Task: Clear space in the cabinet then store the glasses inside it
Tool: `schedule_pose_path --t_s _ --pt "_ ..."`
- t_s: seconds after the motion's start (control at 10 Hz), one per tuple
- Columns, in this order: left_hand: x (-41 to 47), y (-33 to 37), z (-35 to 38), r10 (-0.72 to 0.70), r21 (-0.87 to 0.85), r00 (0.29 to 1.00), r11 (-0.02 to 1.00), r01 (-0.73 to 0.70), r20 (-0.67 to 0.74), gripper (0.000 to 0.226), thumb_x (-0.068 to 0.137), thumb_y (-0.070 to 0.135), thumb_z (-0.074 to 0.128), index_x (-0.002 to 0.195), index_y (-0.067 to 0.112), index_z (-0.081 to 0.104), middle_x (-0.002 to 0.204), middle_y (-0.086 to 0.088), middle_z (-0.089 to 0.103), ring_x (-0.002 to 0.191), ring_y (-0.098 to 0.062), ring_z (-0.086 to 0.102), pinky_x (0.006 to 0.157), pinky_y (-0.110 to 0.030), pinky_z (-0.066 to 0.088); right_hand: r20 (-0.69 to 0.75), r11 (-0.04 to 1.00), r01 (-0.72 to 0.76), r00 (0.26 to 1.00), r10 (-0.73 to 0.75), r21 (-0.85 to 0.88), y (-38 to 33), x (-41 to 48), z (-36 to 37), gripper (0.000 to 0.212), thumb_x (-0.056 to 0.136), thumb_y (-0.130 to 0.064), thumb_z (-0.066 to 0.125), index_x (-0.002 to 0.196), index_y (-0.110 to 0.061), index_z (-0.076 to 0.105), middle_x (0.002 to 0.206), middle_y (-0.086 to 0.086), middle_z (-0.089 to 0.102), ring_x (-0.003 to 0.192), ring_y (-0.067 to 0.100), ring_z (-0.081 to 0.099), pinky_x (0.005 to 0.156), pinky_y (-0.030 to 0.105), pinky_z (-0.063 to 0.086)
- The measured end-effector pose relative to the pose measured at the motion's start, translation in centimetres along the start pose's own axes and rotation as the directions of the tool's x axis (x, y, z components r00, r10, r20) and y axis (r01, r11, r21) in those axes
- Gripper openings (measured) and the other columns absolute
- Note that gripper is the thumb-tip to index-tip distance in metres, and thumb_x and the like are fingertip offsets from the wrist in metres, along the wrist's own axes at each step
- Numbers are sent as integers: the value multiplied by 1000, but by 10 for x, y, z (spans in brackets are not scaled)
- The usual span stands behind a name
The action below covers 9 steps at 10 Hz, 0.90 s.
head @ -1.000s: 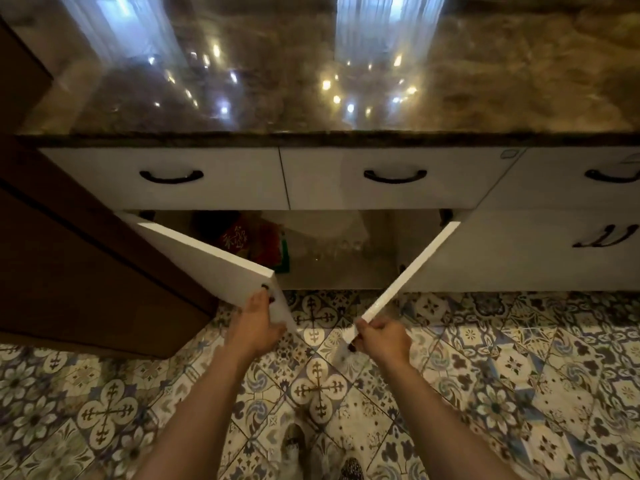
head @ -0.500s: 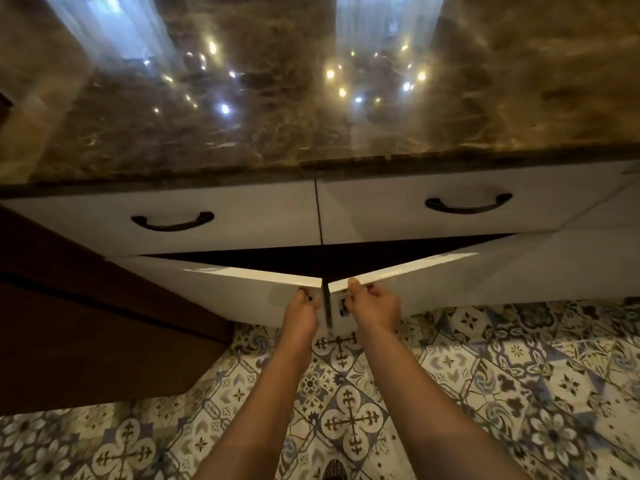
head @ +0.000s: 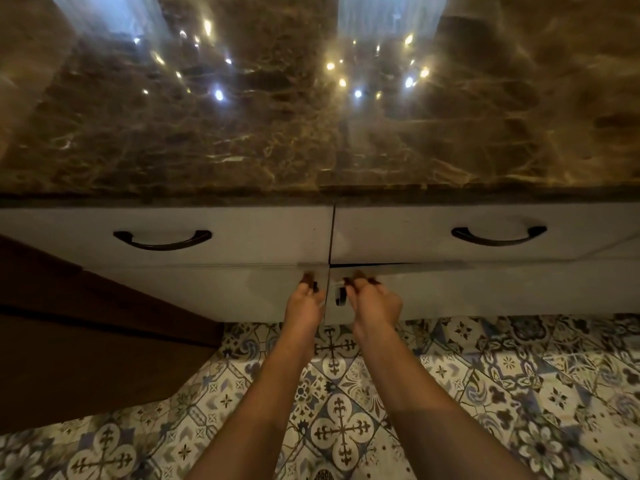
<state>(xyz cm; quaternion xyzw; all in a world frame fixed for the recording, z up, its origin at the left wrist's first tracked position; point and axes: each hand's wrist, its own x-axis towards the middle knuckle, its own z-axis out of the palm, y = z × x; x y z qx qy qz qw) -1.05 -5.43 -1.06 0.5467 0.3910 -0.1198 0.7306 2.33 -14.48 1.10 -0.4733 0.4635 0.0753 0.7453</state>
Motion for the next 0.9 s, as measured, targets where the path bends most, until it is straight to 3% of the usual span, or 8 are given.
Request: schedule_pose_path --t_s 0.1,0.2,0.3,0.4,0.5,0.7,0.8,0.9 --pt "5 6 2 -3 -8 1000 1000 2 -29 24 100 6 50 109 26 59 83 12 74 82 -1 62 74 -22 49 -5 1000 4 1000 -4 29 -3 1 6 12 91 12 61 95 3 67 88 11 69 83 20 70 69 22 59" --pt "7 10 4 -17 -7 1000 1000 17 -18 32 100 4 49 125 22 58 75 19 73 77 2 66 84 -24 51 -26 997 8 1000 -6 79 -3 2 10 15 90 15 59 100 7 66 92 15 69 89 26 69 67 22 60" --pt "3 11 6 -31 -41 999 999 31 -13 48 101 2 49 148 8 44 100 16 56 92 0 55 103 -31 48 -45 995 11 999 -7 95 -3 5 16 19 88 17 56 82 1 64 82 10 66 76 19 65 61 23 56" --pt "4 13 6 -33 -79 999 996 33 2 52 101 1 48 152 8 39 123 5 55 95 -1 53 112 -37 44 -85 997 25 996 -19 75 0 8 19 24 86 17 53 76 -3 63 76 7 62 68 15 58 59 24 49" --pt "5 14 5 -80 -74 997 994 82 20 52 102 4 46 153 13 38 133 -3 53 116 -16 59 111 -36 43 -79 998 18 997 -12 65 4 10 17 19 84 15 57 80 -2 64 75 7 63 68 17 58 52 19 48" --pt "-2 24 -3 -74 227 997 972 63 37 53 98 20 57 148 12 42 111 1 64 100 -16 61 79 -28 45 41 999 -4 999 2 52 0 12 10 17 88 10 55 91 -2 67 91 11 70 87 21 68 75 29 58" --pt "-5 40 -9 4 370 1000 929 -15 30 47 97 23 58 141 8 53 141 -18 58 128 -33 55 86 -35 49 124 987 15 992 5 -161 -8 7 13 14 93 -2 55 101 -5 65 99 13 68 96 23 67 85 34 59" --pt "-25 59 -11 60 469 996 879 -84 66 52 97 26 57 144 5 50 149 -20 52 137 -35 49 114 -49 40 122 875 176 983 -134 -451 -27 -14 18 6 92 -14 59 95 -12 64 92 8 68 88 22 68 88 43 61"
